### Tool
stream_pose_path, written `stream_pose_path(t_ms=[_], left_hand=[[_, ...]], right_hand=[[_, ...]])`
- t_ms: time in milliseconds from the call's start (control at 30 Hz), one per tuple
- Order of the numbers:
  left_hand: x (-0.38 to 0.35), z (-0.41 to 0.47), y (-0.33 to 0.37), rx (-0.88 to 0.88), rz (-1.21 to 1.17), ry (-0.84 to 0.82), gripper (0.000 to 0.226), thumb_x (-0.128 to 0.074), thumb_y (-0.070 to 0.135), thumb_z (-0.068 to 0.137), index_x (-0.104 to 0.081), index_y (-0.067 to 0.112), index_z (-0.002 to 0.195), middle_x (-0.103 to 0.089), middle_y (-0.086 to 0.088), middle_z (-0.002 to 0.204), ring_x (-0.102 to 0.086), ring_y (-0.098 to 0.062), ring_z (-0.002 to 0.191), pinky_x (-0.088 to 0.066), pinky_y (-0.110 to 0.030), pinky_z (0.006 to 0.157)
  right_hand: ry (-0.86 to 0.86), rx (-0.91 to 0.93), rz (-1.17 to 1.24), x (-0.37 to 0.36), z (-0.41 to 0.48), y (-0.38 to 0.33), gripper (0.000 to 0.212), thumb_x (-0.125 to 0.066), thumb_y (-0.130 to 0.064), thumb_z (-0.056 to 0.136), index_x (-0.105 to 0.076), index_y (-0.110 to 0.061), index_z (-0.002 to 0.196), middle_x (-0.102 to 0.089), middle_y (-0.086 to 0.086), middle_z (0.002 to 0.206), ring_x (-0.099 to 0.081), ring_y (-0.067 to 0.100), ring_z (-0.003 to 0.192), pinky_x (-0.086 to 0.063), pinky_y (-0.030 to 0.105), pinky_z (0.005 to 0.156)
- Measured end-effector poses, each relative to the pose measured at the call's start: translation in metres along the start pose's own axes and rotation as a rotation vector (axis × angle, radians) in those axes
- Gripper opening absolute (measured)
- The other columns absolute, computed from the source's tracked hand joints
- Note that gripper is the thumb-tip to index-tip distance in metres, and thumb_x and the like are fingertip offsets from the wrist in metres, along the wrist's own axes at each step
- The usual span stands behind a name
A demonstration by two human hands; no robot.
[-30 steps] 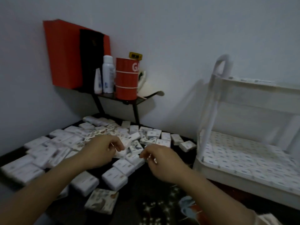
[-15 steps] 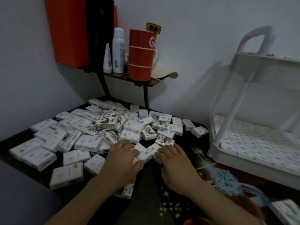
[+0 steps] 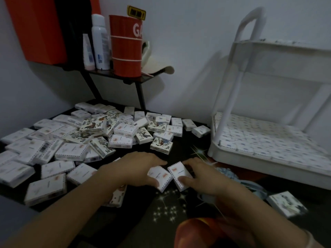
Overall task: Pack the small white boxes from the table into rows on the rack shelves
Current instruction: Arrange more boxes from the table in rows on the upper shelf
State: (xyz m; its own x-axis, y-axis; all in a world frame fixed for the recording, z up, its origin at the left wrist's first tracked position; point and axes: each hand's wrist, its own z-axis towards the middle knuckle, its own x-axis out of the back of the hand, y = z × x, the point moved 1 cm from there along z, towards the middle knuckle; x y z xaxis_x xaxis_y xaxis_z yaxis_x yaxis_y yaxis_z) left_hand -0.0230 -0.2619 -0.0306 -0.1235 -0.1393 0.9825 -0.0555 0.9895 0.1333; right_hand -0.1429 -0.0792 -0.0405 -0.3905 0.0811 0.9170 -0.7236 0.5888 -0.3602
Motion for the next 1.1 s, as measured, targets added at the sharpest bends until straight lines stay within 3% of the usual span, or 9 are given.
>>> stream_pose_path(t_ms=[100,233,367,567,700,767,900,1000,1100], left_hand=[[0.004,0.001,0.0,-0.007,-0.064,-0.063,0.054,-0.068,0.056,0.08,-0.05,0.043,0.128,-0.054,0.016,0.122,-0.049,-0.008,0.113,-0.043,-0.03,0.091],[-0.001,0.004,0.008,0.02,-0.109,0.056,0.036,-0.072,0.057,0.073,-0.052,0.043,0.1,-0.055,0.019,0.097,-0.05,-0.004,0.094,-0.043,-0.028,0.077],[0.005,0.009,0.023,0.017,-0.257,0.172,0.033,-0.071,0.057,0.072,-0.052,0.042,0.095,-0.057,0.019,0.093,-0.054,-0.002,0.087,-0.046,-0.026,0.072],[0.034,0.021,0.062,-0.028,-0.331,0.279,0.029,-0.069,0.058,0.076,-0.052,0.044,0.095,-0.062,0.019,0.097,-0.057,0.001,0.09,-0.05,-0.027,0.076],[0.067,0.026,0.094,-0.091,-0.41,0.334,0.029,-0.073,0.053,0.075,-0.058,0.042,0.098,-0.062,0.02,0.108,-0.058,0.0,0.103,-0.047,-0.02,0.08],[0.097,0.031,0.112,-0.134,-0.419,0.363,0.029,-0.075,0.048,0.075,-0.061,0.036,0.097,-0.065,0.017,0.106,-0.06,-0.001,0.103,-0.048,-0.02,0.081],[0.188,0.044,0.148,-0.267,-0.423,0.544,0.019,-0.077,0.039,0.076,-0.065,0.028,0.085,-0.071,0.014,0.091,-0.065,0.001,0.088,-0.044,-0.009,0.068],[0.256,0.06,0.171,-0.329,-0.485,0.822,0.025,-0.076,0.039,0.077,-0.067,0.023,0.092,-0.071,0.009,0.09,-0.067,-0.006,0.081,-0.053,-0.021,0.069],[0.307,0.084,0.189,-0.355,-0.66,0.991,0.033,-0.075,0.033,0.081,-0.063,0.019,0.108,-0.069,0.0,0.1,-0.068,-0.015,0.089,-0.06,-0.04,0.074]], right_hand=[[0.008,-0.003,0.27,0.002,-0.012,0.01,0.048,-0.071,-0.031,0.084,-0.045,-0.028,0.124,-0.056,-0.007,0.121,-0.056,0.003,0.097,-0.05,0.023,0.087],[-0.005,-0.002,0.442,0.006,-0.031,0.023,0.076,-0.075,-0.023,0.082,-0.03,-0.041,0.14,-0.056,-0.008,0.106,-0.06,0.008,0.09,-0.05,0.017,0.076],[-0.018,0.0,0.364,0.015,-0.054,0.036,0.063,-0.072,-0.025,0.085,-0.043,-0.043,0.138,-0.049,-0.013,0.11,-0.053,0.001,0.089,-0.042,0.008,0.07],[-0.083,-0.052,0.567,0.026,-0.088,0.055,0.044,-0.074,-0.014,0.082,-0.051,-0.036,0.111,-0.062,-0.012,0.109,-0.065,-0.002,0.09,-0.054,0.016,0.073],[0.067,-0.097,0.803,0.053,-0.112,0.067,0.04,-0.075,-0.009,0.08,-0.052,-0.023,0.109,-0.071,-0.003,0.107,-0.07,0.012,0.095,-0.059,0.033,0.081],[0.124,-0.089,0.853,0.076,-0.126,0.069,0.041,-0.073,-0.009,0.082,-0.051,-0.023,0.113,-0.073,-0.002,0.104,-0.072,0.014,0.091,-0.058,0.027,0.072],[0.329,0.011,0.676,0.143,-0.147,0.063,0.056,-0.072,-0.018,0.084,-0.052,-0.05,0.125,-0.069,-0.007,0.105,-0.065,0.001,0.077,-0.047,0.01,0.061],[0.502,0.067,0.73,0.203,-0.156,0.057,0.042,-0.072,-0.016,0.083,-0.065,-0.047,0.111,-0.066,-0.006,0.085,-0.047,0.004,0.046,-0.035,0.016,0.042],[0.682,0.136,0.77,0.255,-0.156,0.05,0.043,-0.07,-0.007,0.083,-0.067,-0.039,0.112,-0.066,0.002,0.081,-0.049,0.006,0.046,-0.037,0.019,0.04]])
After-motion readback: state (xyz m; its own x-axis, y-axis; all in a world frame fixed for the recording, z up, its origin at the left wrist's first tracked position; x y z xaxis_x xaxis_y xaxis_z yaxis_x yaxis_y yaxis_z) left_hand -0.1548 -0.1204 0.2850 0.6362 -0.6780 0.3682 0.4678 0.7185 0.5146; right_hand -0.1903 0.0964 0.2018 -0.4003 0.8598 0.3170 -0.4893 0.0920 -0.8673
